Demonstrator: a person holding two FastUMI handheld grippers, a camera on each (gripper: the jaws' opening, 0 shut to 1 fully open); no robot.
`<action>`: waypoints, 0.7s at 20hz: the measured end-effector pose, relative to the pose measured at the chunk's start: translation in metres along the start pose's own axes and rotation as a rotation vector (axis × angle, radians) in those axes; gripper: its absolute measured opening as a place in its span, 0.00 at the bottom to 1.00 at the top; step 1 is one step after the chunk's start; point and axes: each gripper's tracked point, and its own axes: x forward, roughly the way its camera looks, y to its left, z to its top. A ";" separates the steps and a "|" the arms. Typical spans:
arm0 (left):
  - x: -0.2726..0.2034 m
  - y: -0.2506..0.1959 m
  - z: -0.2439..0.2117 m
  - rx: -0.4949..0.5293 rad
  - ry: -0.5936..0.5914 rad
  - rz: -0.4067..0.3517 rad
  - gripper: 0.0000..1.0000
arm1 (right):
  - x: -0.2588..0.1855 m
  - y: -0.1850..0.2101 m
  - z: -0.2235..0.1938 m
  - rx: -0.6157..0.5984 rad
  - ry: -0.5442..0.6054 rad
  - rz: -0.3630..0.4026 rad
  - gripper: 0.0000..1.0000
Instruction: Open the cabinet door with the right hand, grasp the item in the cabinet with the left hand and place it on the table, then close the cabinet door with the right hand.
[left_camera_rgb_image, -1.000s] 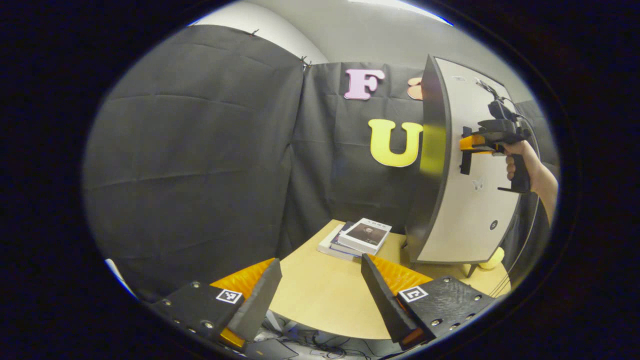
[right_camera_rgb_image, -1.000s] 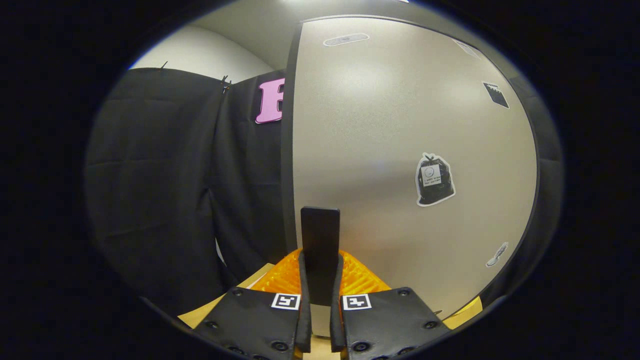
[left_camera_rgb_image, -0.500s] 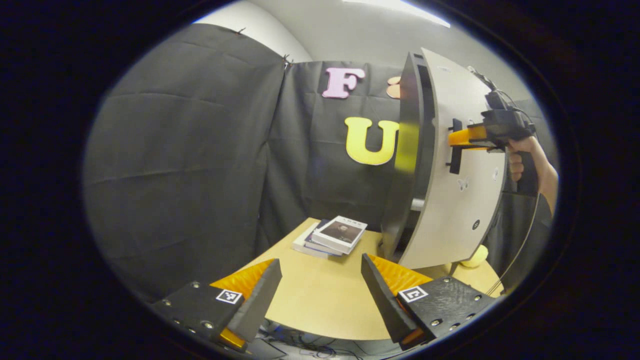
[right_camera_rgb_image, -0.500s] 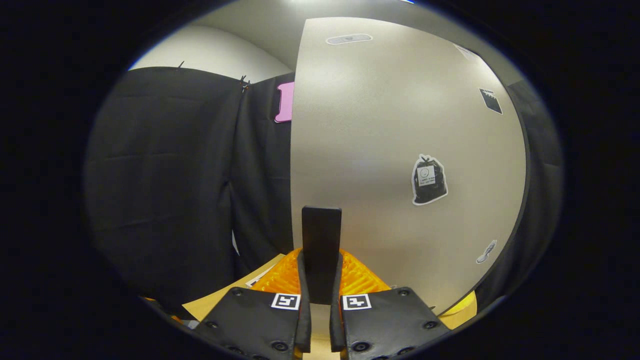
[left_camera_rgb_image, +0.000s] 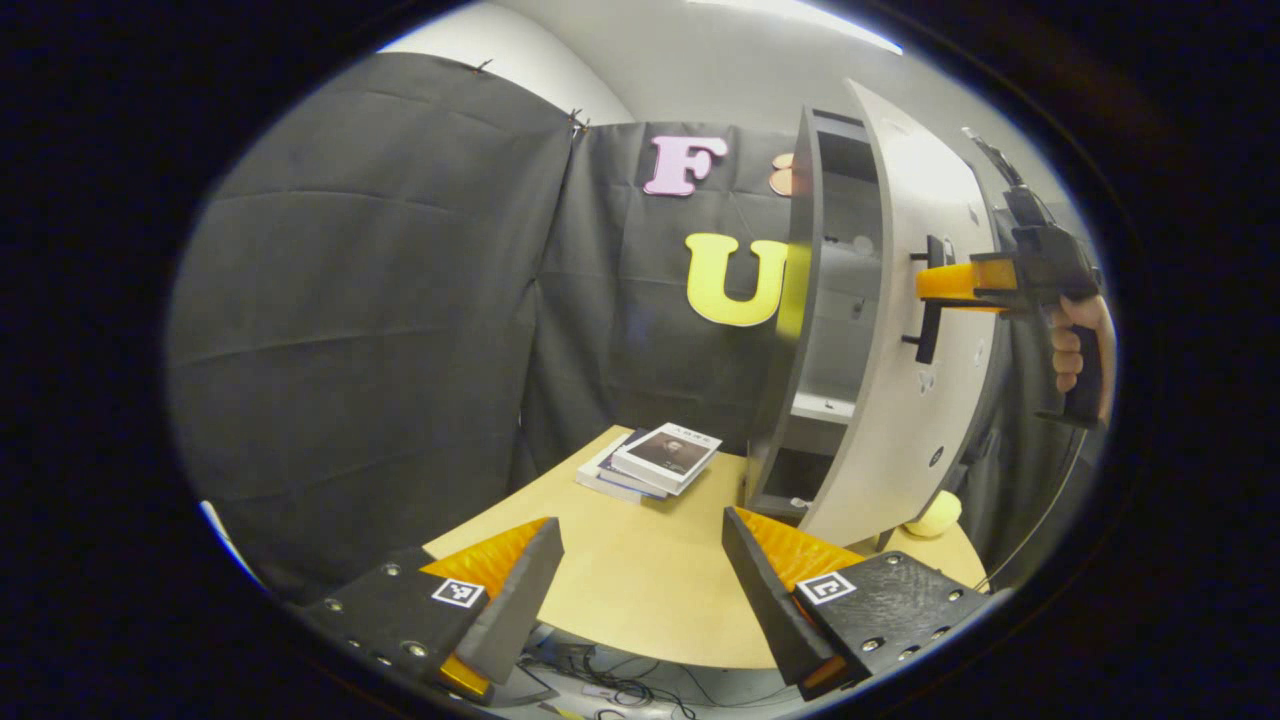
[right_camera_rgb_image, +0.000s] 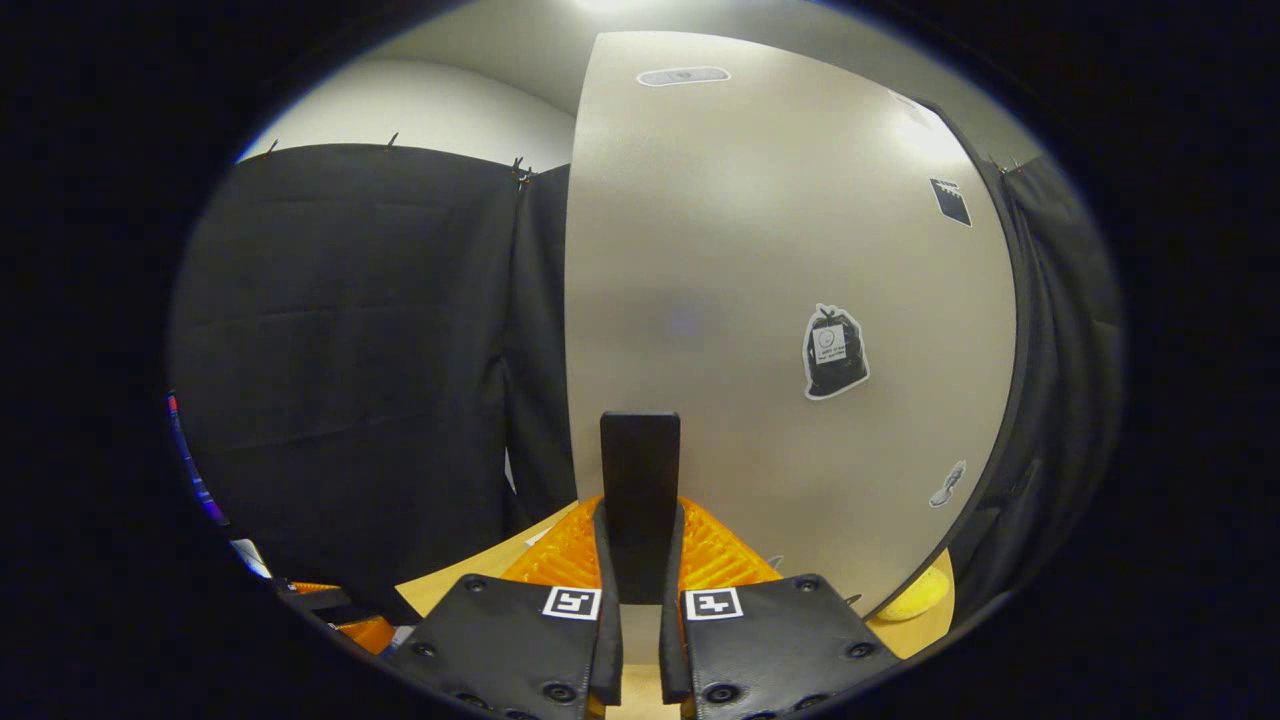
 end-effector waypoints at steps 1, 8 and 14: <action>-0.011 -0.006 -0.004 0.001 0.009 0.004 0.98 | -0.002 -0.001 -0.001 -0.001 0.004 0.010 0.17; -0.068 -0.035 -0.028 0.032 0.022 0.043 0.98 | -0.010 -0.011 -0.006 0.002 0.001 0.077 0.17; -0.094 -0.071 -0.038 0.042 0.023 0.036 0.97 | -0.016 -0.025 -0.012 0.003 0.000 0.098 0.17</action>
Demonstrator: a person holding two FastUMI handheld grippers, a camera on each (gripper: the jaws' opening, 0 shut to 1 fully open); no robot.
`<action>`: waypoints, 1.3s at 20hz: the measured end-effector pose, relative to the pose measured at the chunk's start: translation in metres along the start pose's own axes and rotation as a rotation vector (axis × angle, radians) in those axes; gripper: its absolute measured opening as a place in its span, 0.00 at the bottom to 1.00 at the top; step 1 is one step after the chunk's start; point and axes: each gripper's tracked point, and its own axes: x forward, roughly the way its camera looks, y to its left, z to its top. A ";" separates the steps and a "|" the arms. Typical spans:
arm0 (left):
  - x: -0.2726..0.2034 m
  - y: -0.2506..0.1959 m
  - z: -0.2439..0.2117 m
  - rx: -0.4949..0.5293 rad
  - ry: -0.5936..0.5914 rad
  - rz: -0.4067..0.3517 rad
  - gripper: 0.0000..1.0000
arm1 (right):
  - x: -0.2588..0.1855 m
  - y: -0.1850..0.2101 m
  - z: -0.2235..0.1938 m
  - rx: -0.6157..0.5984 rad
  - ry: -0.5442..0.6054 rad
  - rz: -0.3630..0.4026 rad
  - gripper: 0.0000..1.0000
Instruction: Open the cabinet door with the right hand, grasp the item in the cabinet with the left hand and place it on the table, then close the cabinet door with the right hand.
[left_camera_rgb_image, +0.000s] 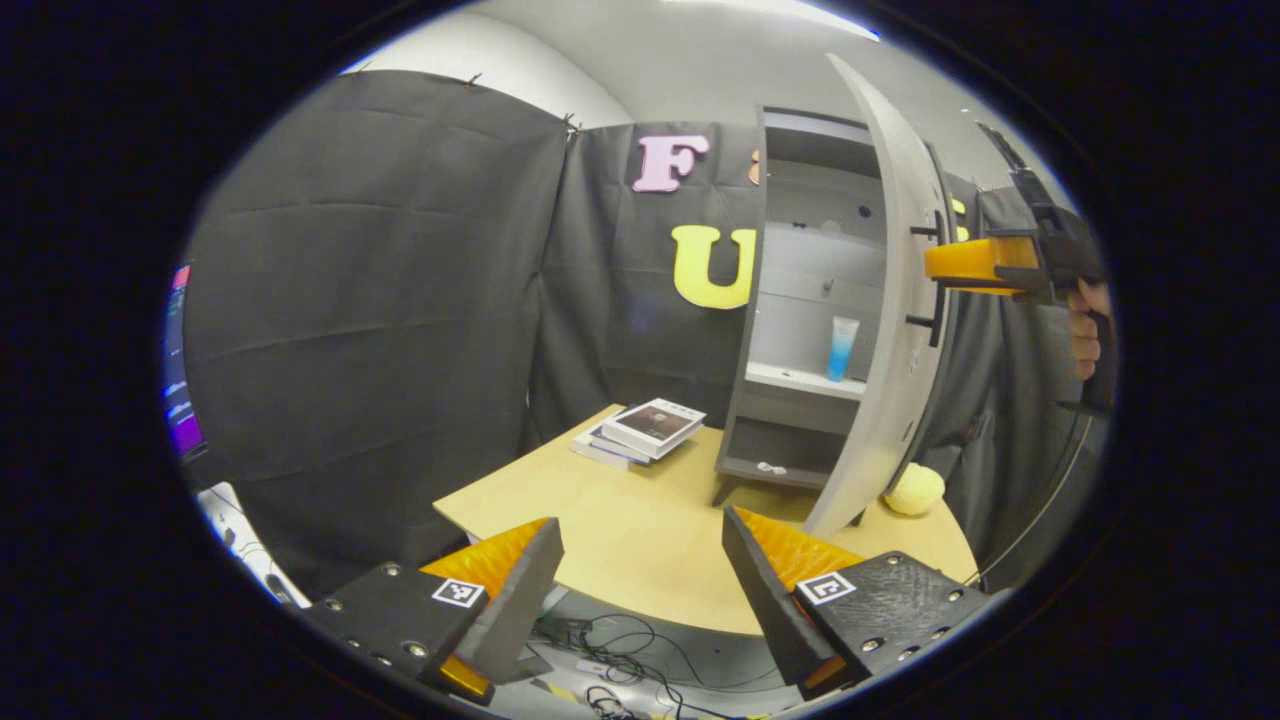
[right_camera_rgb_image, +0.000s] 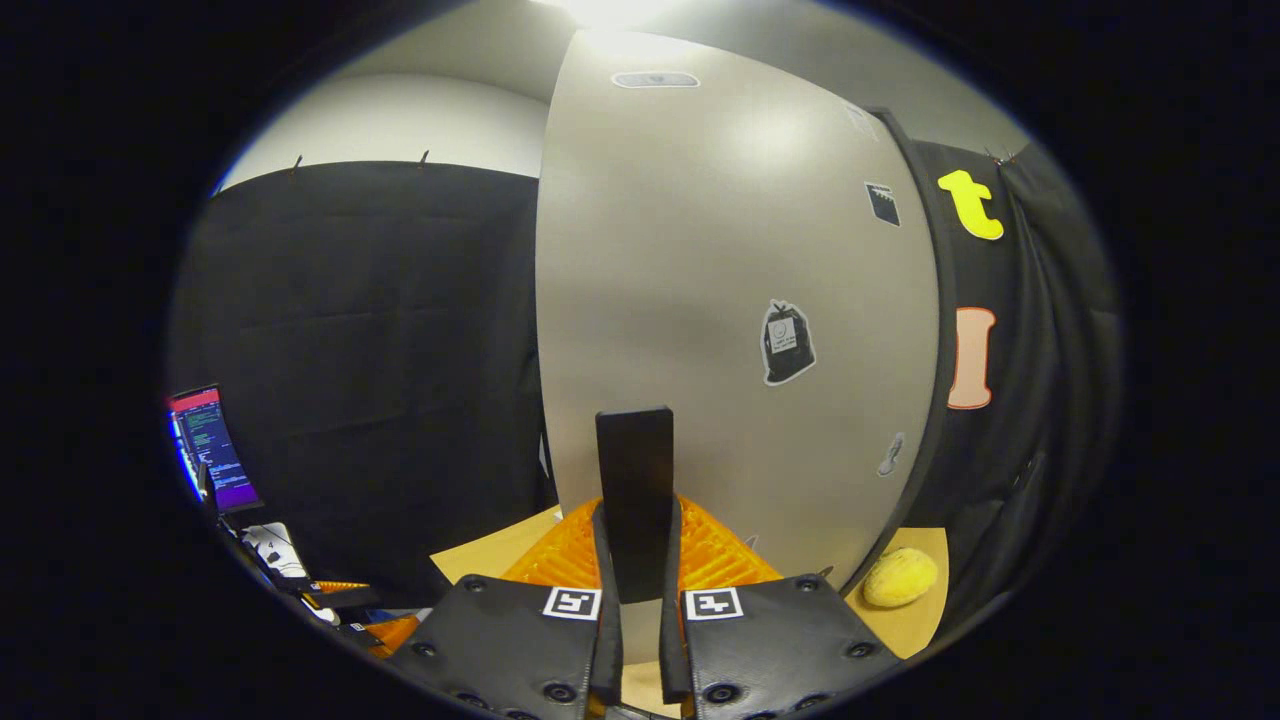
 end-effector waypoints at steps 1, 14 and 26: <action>-0.001 -0.008 0.000 0.010 -0.003 -0.008 0.97 | -0.001 -0.002 0.000 0.010 -0.001 -0.004 0.17; 0.010 -0.127 0.013 0.128 -0.032 -0.237 0.98 | -0.030 -0.040 -0.015 0.152 -0.022 -0.155 0.14; 0.037 -0.180 0.035 0.167 -0.015 -0.360 0.98 | -0.044 -0.069 -0.021 0.110 -0.020 -0.274 0.12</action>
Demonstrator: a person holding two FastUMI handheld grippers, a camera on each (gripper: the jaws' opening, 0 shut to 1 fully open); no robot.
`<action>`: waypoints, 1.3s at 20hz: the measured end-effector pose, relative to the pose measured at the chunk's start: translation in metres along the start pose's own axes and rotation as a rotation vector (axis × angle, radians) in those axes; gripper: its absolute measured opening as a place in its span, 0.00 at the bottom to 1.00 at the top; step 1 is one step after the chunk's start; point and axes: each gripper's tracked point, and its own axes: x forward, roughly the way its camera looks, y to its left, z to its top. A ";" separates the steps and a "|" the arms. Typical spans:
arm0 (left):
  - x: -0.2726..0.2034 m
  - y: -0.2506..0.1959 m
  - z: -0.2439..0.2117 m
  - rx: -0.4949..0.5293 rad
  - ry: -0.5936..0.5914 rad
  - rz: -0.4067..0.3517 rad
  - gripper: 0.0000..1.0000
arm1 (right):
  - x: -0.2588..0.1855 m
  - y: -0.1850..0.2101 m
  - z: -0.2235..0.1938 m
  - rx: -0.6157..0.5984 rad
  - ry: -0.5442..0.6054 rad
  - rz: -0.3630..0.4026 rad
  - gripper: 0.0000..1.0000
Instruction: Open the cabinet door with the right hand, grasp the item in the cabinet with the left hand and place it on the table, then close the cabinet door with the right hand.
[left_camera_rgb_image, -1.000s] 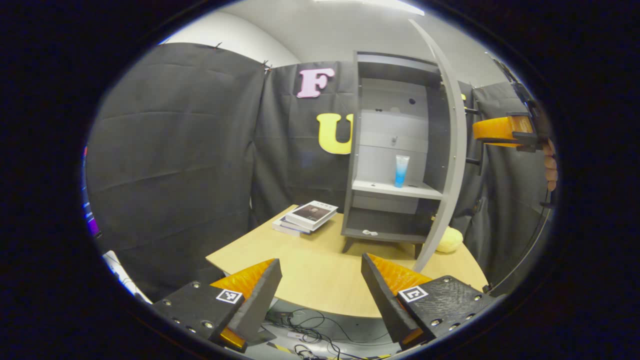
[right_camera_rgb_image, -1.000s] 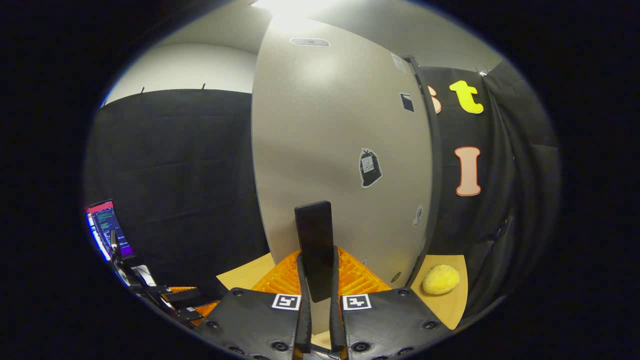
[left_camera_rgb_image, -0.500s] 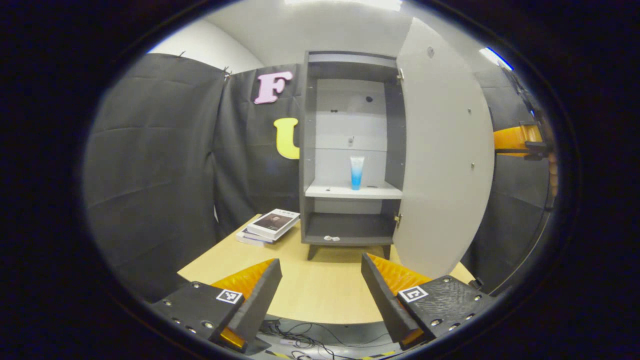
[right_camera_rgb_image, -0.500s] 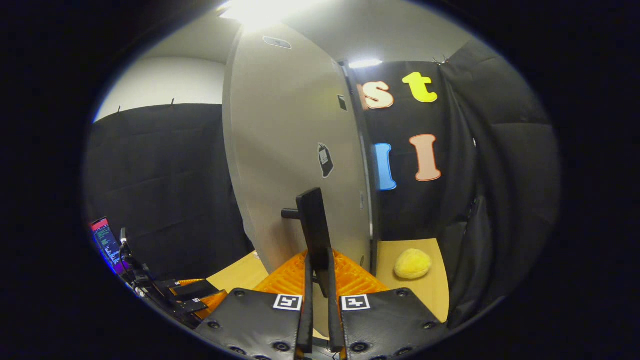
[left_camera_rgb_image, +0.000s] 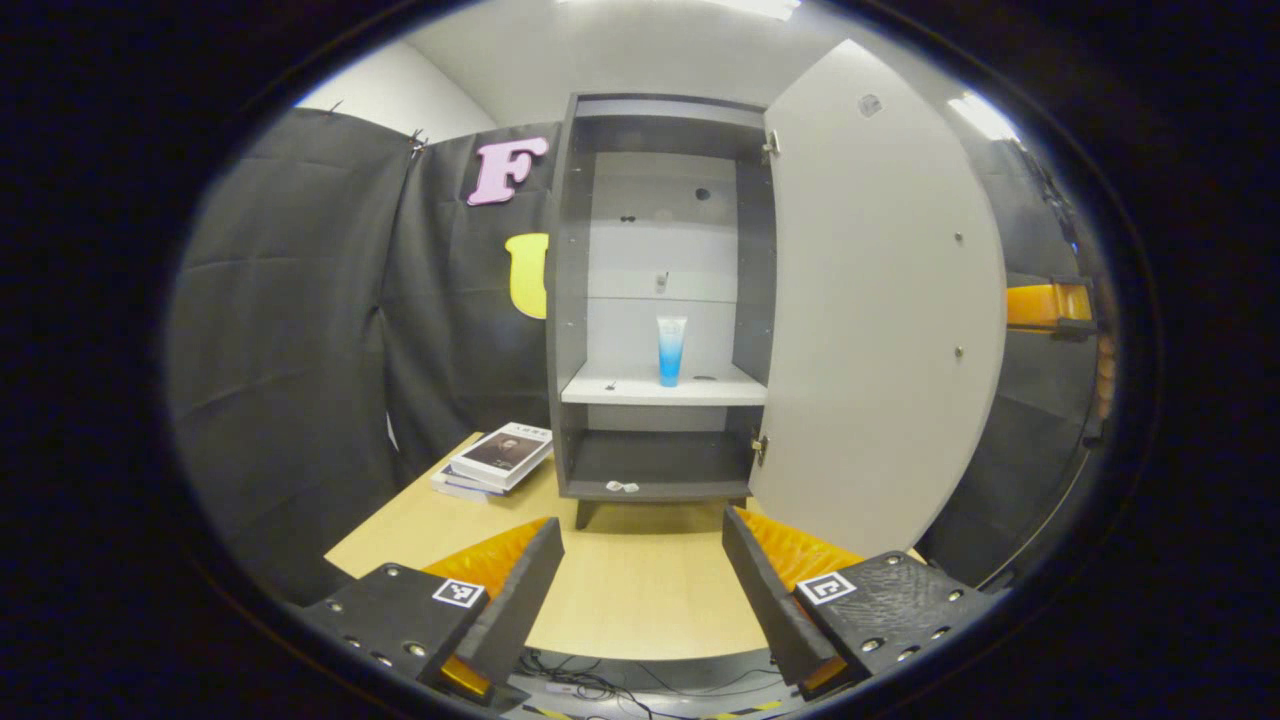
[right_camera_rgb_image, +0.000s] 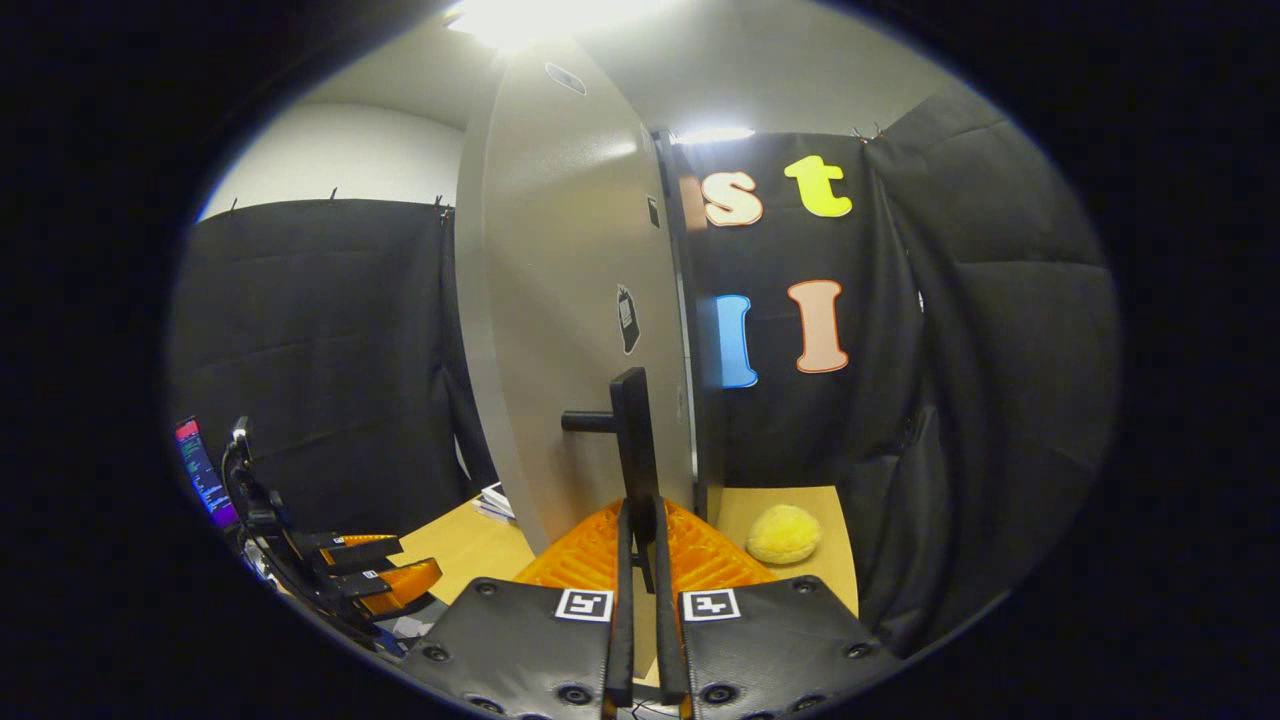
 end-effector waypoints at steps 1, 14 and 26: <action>0.005 0.003 0.004 0.012 0.000 -0.008 0.98 | -0.001 0.000 -0.001 0.004 0.001 -0.007 0.12; 0.114 0.030 0.062 0.086 -0.036 -0.217 0.98 | -0.029 -0.046 -0.009 0.239 -0.012 -0.471 0.08; 0.201 0.048 0.120 0.069 -0.107 -0.332 0.98 | -0.035 -0.083 0.003 0.089 -0.076 -0.700 0.08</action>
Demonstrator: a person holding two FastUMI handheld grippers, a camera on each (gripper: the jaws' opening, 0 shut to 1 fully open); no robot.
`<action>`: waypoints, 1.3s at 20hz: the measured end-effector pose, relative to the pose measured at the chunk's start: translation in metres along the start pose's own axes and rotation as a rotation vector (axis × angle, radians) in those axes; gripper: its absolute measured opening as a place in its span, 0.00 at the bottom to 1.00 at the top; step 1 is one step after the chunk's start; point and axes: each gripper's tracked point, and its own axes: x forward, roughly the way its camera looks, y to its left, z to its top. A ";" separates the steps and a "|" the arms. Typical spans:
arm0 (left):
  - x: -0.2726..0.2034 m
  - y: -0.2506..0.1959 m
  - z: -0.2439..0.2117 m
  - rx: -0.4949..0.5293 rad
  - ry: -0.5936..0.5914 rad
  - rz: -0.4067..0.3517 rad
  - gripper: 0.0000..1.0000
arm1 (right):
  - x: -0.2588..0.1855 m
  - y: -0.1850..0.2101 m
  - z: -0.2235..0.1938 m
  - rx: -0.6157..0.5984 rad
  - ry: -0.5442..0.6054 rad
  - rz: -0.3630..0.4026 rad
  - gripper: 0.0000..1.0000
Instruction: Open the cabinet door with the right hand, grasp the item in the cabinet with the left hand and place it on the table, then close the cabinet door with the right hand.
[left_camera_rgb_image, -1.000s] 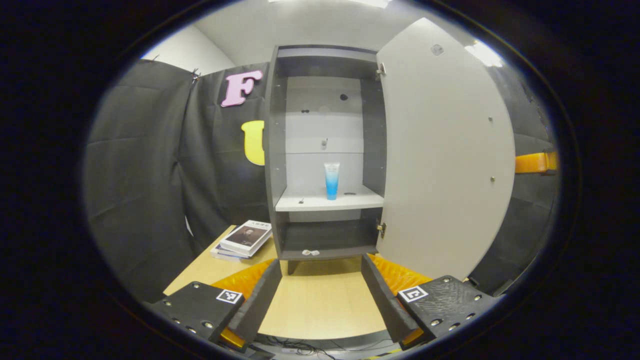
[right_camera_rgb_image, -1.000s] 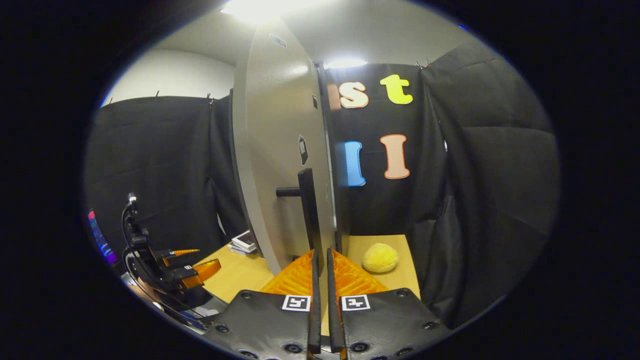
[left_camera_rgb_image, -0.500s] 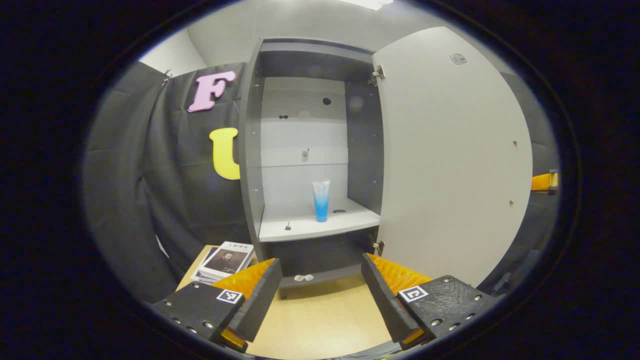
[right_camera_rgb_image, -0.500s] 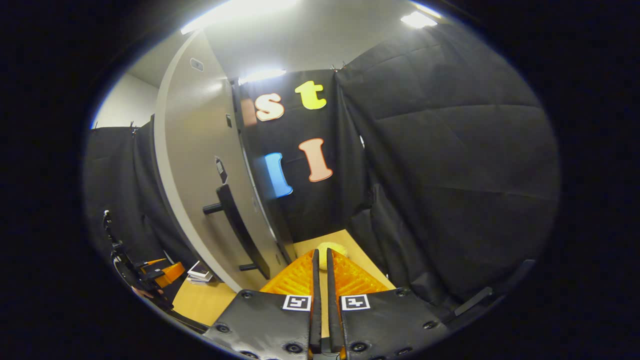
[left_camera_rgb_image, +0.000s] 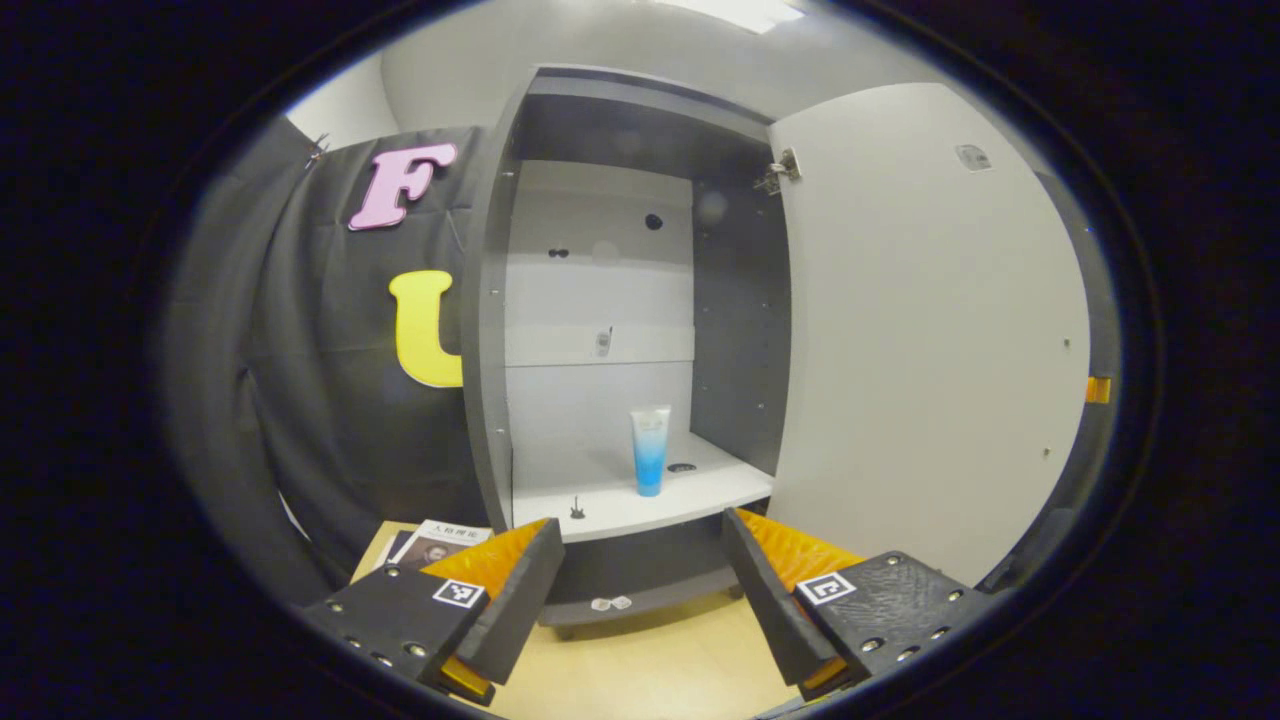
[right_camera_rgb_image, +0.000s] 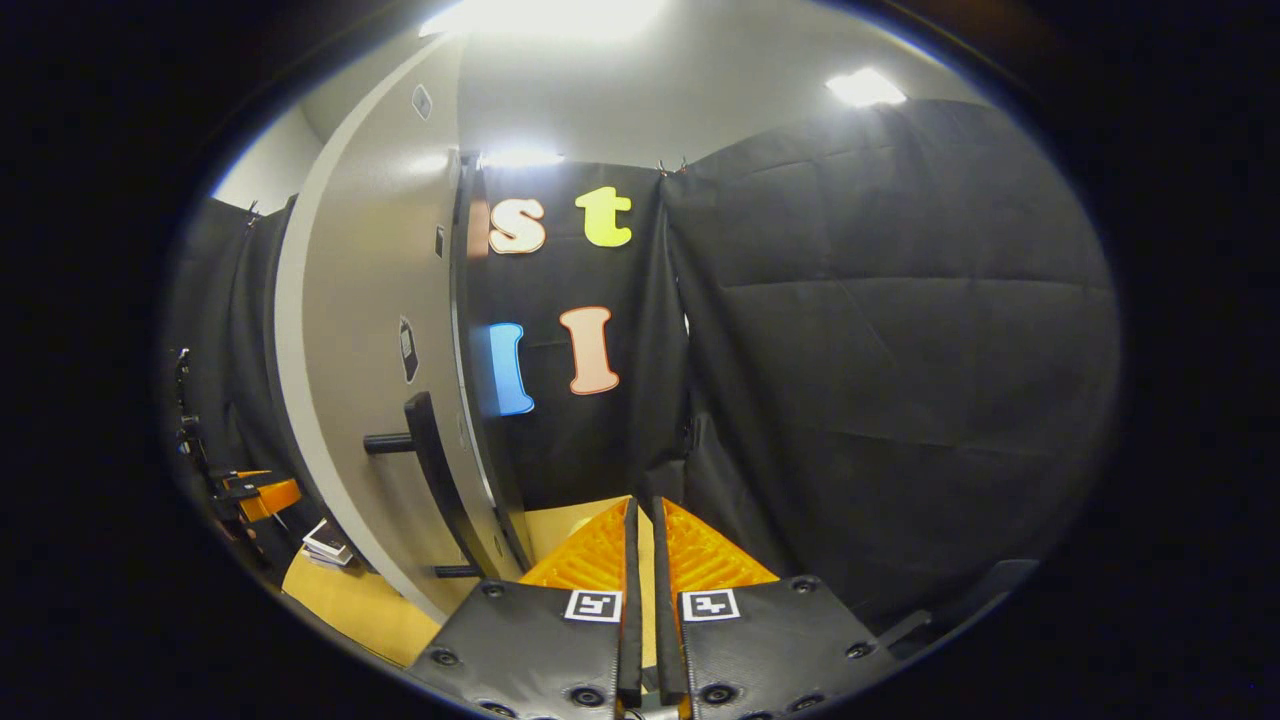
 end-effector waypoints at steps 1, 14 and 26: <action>0.010 0.004 0.002 0.000 -0.002 0.002 0.97 | 0.003 0.000 -0.001 0.000 0.006 -0.001 0.08; 0.140 -0.004 0.000 0.000 0.024 0.061 0.96 | 0.105 -0.038 -0.008 -0.003 0.018 -0.060 0.08; 0.242 -0.025 -0.018 0.012 0.088 0.087 0.97 | 0.181 -0.070 -0.037 0.073 0.121 -0.027 0.98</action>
